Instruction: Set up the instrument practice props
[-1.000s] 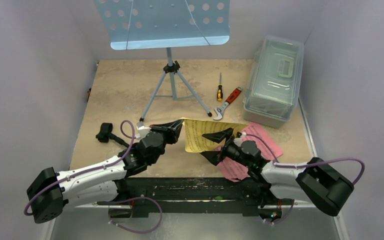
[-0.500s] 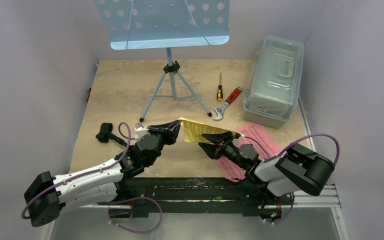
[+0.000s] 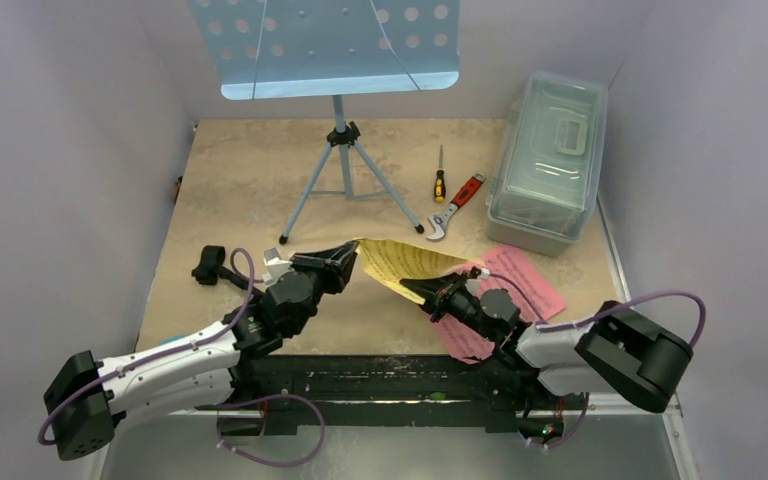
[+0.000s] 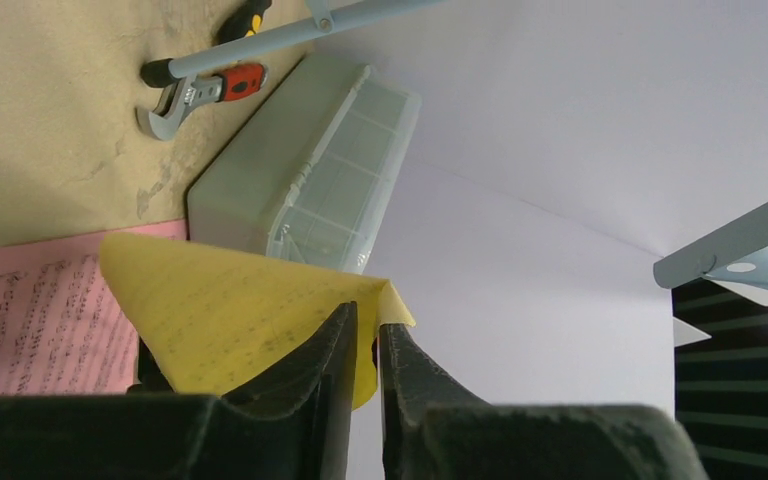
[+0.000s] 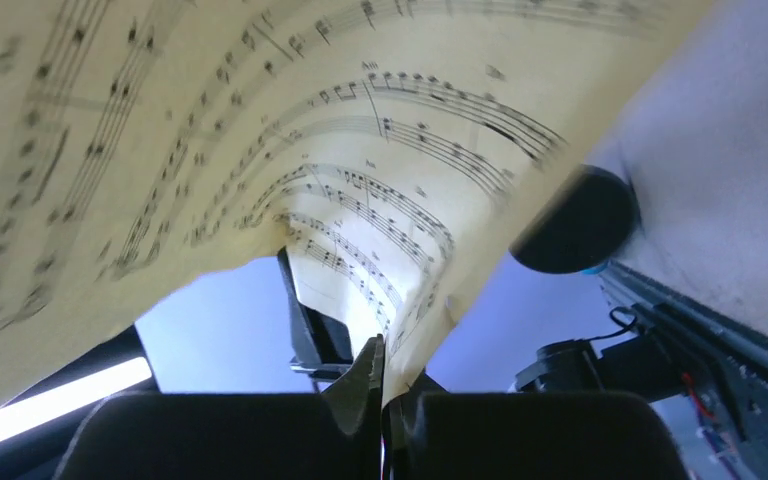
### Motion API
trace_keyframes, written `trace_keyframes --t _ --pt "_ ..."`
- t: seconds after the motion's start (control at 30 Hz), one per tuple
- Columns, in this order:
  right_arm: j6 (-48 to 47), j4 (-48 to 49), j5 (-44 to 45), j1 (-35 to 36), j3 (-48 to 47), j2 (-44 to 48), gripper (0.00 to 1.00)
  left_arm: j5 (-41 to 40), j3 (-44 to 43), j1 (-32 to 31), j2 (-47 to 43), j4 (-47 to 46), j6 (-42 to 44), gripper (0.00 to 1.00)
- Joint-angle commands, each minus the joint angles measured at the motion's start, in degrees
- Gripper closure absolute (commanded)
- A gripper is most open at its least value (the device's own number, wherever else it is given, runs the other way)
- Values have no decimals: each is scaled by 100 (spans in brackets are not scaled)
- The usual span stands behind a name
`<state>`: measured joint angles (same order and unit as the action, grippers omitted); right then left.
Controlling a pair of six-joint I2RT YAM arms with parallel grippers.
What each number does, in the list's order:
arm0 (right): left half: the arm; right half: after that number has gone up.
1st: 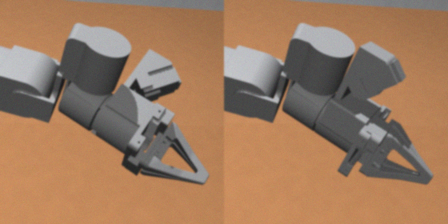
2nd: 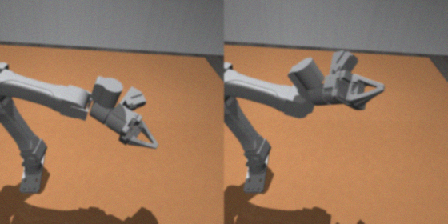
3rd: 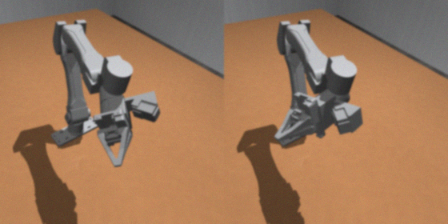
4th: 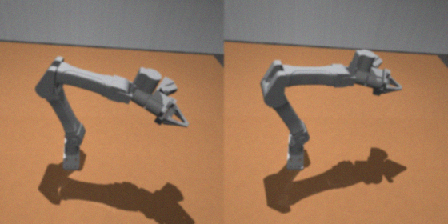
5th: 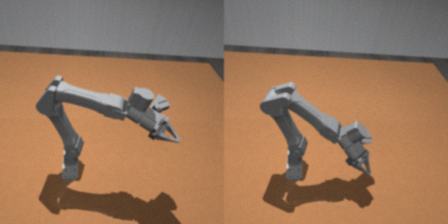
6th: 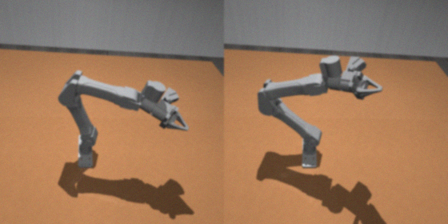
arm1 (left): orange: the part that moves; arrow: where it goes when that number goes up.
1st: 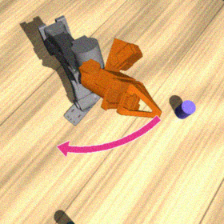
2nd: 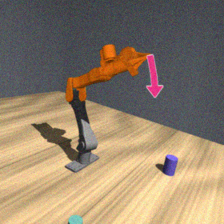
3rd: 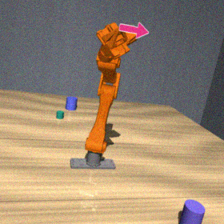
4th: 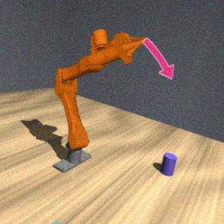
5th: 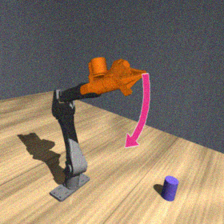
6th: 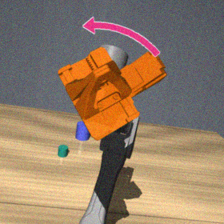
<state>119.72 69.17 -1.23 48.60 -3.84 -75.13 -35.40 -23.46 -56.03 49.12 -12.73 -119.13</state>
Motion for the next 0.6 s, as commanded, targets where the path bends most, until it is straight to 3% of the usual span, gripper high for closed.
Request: trace_keyframes --t 0.0,0.03,0.1,0.17,0.27,0.37,0.5,0.57 --pt "-249 -1182 56 6 -141 780 100 14 -41 13 -524 1067 663 70" --pt "-500 -1555 101 -23 -207 1004 100 156 -169 13 -642 1718 900 55" --pt "-1228 -2662 110 -97 -529 1533 100 285 -505 13 -821 3078 1392 35" --pt "-2286 -4015 321 -96 -1042 1971 100 240 -947 13 -891 4530 1892 25" --pt "-4319 -5547 717 -111 -1898 2163 100 -162 -1535 9 -838 6037 2646 20" --pt "-6394 -6250 550 -131 -2607 2083 100 -506 -1923 13 -738 6598 3467 15" --pt "-8502 -7191 -212 -140 -3422 1847 100 -512 -2331 13 -712 6242 4642 14" --pt "-9053 -7663 -467 -140 -3707 1858 100 -436 -2576 13 -683 5998 4991 13"
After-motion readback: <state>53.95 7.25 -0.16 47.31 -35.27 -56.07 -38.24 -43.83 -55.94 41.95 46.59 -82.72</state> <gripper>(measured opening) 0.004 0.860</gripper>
